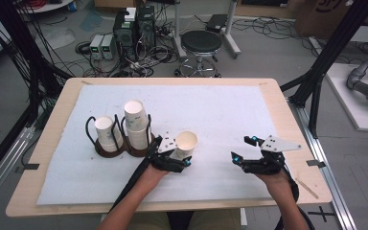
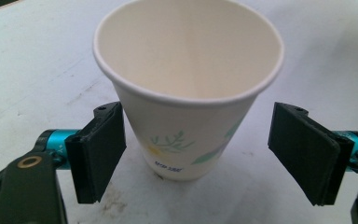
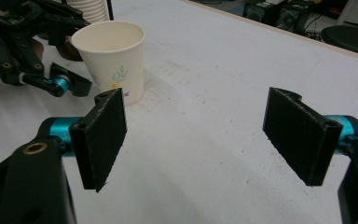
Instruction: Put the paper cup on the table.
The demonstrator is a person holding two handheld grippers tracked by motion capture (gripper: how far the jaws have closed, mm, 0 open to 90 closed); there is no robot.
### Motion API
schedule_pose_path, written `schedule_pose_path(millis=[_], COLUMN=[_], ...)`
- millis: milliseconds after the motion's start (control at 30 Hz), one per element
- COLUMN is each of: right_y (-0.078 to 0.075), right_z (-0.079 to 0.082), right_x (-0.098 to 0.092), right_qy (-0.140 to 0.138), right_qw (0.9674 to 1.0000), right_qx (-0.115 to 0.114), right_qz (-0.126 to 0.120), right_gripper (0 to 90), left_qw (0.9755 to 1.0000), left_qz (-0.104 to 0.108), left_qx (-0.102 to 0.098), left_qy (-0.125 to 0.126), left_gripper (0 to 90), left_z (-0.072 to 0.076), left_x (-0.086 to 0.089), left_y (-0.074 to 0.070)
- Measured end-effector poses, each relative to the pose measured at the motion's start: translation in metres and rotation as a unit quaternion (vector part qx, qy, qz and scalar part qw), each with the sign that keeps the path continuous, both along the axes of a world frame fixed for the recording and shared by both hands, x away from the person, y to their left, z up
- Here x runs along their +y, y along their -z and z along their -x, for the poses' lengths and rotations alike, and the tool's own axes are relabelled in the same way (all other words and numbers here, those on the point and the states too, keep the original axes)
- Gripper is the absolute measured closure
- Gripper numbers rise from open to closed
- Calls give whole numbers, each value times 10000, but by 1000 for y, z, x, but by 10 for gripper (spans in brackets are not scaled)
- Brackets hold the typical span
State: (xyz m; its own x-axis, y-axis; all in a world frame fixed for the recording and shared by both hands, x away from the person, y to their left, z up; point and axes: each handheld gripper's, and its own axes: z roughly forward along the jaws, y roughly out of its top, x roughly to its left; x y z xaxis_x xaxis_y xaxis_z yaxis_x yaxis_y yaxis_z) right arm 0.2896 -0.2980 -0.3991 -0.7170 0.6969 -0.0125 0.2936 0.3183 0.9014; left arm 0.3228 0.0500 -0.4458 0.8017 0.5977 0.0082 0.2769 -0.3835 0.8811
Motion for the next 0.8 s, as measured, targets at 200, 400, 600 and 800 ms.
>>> schedule_pose_path(millis=[200,400,600,800], right_y=[0,0,-1,-2], right_z=[0,1,3,6], right_x=[2,2,0,2], right_qy=[-16,-5,54,39], right_qw=[10000,10000,10000,10000], right_qx=[17,9,-1,-20], right_qz=[12,1,-24,-30], right_gripper=[221,221,221,221], left_qw=[9993,9966,9929,9912], left_qz=[264,603,882,1045], left_qx=[-124,-303,-378,-442], left_qy=[221,467,702,677], left_gripper=[190,192,195,200], left_z=[12,25,38,48], left_x=[16,31,47,66], left_y=[-9,-22,-33,-35])
